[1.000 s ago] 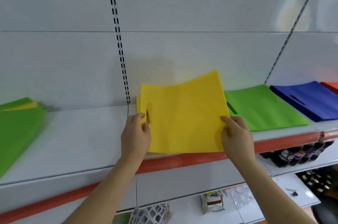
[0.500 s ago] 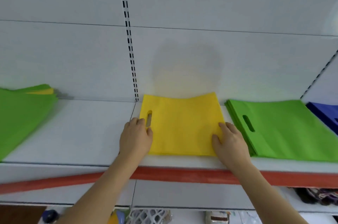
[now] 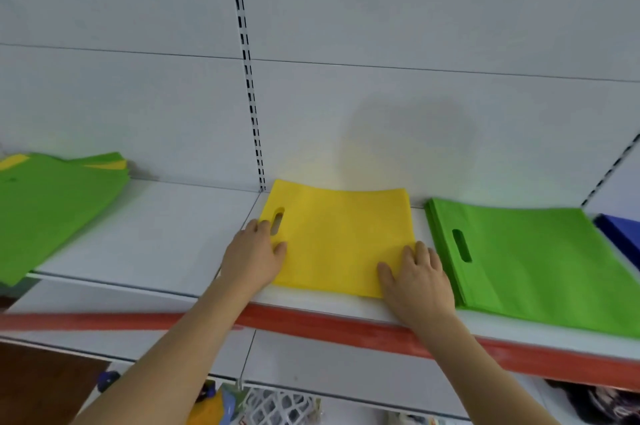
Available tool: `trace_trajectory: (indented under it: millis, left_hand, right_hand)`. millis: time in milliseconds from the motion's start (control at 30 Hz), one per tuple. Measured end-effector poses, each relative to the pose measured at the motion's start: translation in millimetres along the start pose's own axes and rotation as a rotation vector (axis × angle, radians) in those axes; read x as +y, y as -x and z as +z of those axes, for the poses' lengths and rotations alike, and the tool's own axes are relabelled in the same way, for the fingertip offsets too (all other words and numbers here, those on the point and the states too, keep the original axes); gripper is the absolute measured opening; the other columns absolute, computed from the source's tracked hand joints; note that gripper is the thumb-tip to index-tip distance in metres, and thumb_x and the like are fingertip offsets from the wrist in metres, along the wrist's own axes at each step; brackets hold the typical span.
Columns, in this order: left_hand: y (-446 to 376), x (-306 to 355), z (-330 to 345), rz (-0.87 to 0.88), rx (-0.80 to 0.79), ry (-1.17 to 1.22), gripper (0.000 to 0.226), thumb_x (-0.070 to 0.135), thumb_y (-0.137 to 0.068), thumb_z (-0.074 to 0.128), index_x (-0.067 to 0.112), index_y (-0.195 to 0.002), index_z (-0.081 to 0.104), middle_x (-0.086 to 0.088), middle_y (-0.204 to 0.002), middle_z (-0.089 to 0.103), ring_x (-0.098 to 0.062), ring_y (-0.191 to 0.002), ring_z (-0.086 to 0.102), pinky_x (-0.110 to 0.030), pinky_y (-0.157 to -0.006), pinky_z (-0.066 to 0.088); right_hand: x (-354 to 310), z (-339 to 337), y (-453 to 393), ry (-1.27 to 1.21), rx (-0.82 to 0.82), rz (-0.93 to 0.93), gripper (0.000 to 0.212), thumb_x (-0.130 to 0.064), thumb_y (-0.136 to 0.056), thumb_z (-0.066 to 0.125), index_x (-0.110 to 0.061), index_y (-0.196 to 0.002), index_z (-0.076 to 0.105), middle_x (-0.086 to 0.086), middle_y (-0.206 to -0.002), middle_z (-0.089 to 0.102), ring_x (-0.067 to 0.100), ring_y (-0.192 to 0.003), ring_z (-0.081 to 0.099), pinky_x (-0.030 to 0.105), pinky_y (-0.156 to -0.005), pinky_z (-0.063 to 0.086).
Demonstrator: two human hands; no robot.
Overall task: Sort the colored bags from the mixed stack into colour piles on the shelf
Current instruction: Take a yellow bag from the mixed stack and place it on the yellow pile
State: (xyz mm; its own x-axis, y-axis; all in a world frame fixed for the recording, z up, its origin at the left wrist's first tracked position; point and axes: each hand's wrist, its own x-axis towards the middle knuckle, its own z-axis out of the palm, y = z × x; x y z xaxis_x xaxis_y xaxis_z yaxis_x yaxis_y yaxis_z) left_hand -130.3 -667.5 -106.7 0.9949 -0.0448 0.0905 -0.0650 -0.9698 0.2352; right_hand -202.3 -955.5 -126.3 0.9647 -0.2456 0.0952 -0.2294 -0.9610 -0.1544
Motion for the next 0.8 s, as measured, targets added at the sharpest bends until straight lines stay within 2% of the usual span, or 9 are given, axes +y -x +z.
trace_trajectory:
  millis: [67,100,200,267,400,500,667,800]
  left_hand:
    - [6,-2,-3,-0.027,0.043,0.0,0.067,0.054,-0.103,0.049,0.012,-0.153,0.038,-0.017,-0.162,0.035,-0.04,-0.136,0.048,-0.047,-0.103,0.049]
    - [11,-3,-5,-0.039,0.09,0.0,0.068,0.055,-0.103,0.049,0.012,-0.154,0.038,-0.018,-0.164,0.033,-0.041,-0.139,0.045,-0.049,-0.105,0.047]
    - [26,-12,-12,-0.045,0.235,-0.001,0.064,0.05,-0.102,0.053,0.007,-0.148,0.048,-0.021,-0.159,0.043,-0.041,-0.14,0.044,-0.052,-0.111,0.043]
    - [36,-25,-17,-0.05,0.268,-0.022,0.064,0.046,-0.101,0.056,0.006,-0.151,0.047,-0.022,-0.159,0.043,-0.04,-0.144,0.041,-0.051,-0.118,0.037]
    - [53,-66,-32,-0.08,0.297,-0.044,0.066,0.046,-0.101,0.055,0.008,-0.153,0.047,-0.019,-0.162,0.041,-0.039,-0.149,0.035,-0.052,-0.121,0.032]
    - [62,-108,-46,-0.12,0.294,-0.068,0.065,0.049,-0.101,0.053,0.01,-0.153,0.048,-0.017,-0.163,0.041,-0.037,-0.151,0.033,-0.051,-0.123,0.029]
    - [80,-190,-71,-0.127,0.244,-0.104,0.063,0.051,-0.102,0.051,0.012,-0.151,0.051,-0.015,-0.161,0.043,-0.036,-0.152,0.032,-0.05,-0.125,0.024]
    - [89,-249,-90,-0.142,0.215,-0.114,0.064,0.053,-0.104,0.044,0.014,-0.154,0.046,-0.013,-0.165,0.038,-0.034,-0.154,0.028,-0.048,-0.125,0.022]
  right_hand:
    - [-2,-3,1,0.01,0.025,-0.015,0.078,-0.064,-0.103,0.033,-0.009,-0.157,0.037,0.016,-0.169,0.024,0.035,-0.157,0.02,0.048,-0.122,0.032]
    - [-4,-6,1,0.026,0.045,-0.03,0.078,-0.064,-0.103,0.032,-0.01,-0.159,0.035,0.016,-0.17,0.023,0.035,-0.158,0.018,0.049,-0.124,0.03]
    - [-16,-11,4,0.047,0.096,-0.111,0.078,-0.065,-0.103,0.031,-0.013,-0.161,0.036,0.017,-0.172,0.019,0.035,-0.16,0.014,0.05,-0.127,0.022]
    - [-32,-13,10,0.033,0.122,-0.18,0.078,-0.066,-0.104,0.028,-0.015,-0.162,0.036,0.016,-0.174,0.017,0.035,-0.161,0.011,0.051,-0.129,0.019]
    - [-84,-14,25,0.001,0.167,-0.31,0.08,-0.069,-0.103,0.02,-0.019,-0.165,0.03,0.012,-0.176,0.011,0.032,-0.163,0.003,0.051,-0.13,0.015]
    - [-136,-16,35,-0.008,0.179,-0.371,0.081,-0.069,-0.102,0.02,-0.019,-0.164,0.032,0.013,-0.175,0.013,0.033,-0.163,0.004,0.053,-0.13,0.016]
    - [-231,-8,63,-0.012,0.167,-0.394,0.078,-0.066,-0.104,0.021,-0.017,-0.164,0.033,0.014,-0.175,0.013,0.034,-0.163,0.002,0.053,-0.13,0.014]
    - [-301,7,84,-0.029,0.149,-0.414,0.078,-0.067,-0.104,0.018,-0.02,-0.165,0.028,0.012,-0.176,0.008,0.032,-0.163,-0.001,0.051,-0.131,0.009]
